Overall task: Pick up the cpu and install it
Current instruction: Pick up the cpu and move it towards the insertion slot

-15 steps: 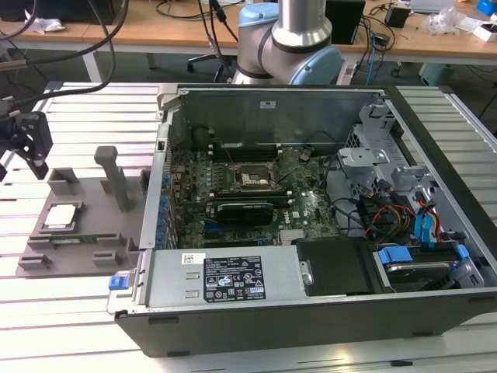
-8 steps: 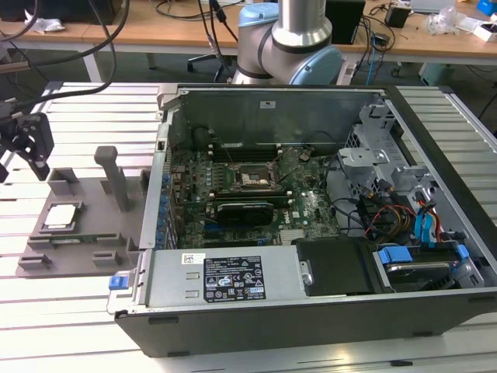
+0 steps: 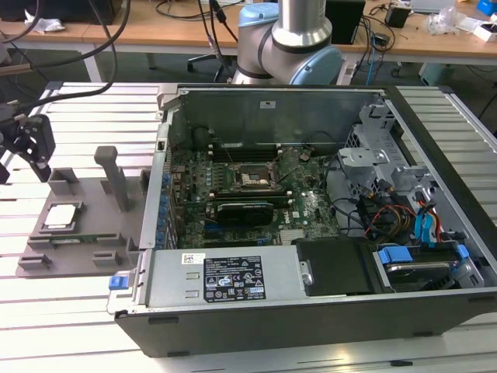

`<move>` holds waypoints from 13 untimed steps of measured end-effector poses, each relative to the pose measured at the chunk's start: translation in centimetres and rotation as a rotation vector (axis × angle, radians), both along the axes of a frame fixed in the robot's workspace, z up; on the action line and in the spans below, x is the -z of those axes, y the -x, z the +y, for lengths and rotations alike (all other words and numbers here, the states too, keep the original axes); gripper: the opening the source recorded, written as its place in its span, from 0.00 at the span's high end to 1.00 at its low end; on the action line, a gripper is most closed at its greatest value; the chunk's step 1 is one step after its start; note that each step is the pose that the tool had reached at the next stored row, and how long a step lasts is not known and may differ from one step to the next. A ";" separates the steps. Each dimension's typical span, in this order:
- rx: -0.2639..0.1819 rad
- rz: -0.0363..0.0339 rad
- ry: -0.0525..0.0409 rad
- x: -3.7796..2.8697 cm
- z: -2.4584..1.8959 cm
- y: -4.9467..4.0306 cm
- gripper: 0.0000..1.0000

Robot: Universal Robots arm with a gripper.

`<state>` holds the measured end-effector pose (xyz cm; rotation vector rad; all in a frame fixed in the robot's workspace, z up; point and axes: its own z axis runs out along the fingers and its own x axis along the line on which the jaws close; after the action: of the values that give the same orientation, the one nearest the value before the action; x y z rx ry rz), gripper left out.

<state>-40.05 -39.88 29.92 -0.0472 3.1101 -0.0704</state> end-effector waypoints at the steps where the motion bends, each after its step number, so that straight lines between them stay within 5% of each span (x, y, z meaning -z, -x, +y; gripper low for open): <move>1: 0.000 0.0000 0.0000 0.03 0.00 -0.01 0.36; 13: -0.007 0.0000 0.0002 0.44 0.00 -0.17 0.36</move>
<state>-39.88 -39.88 29.48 -0.0586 3.1097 -0.0705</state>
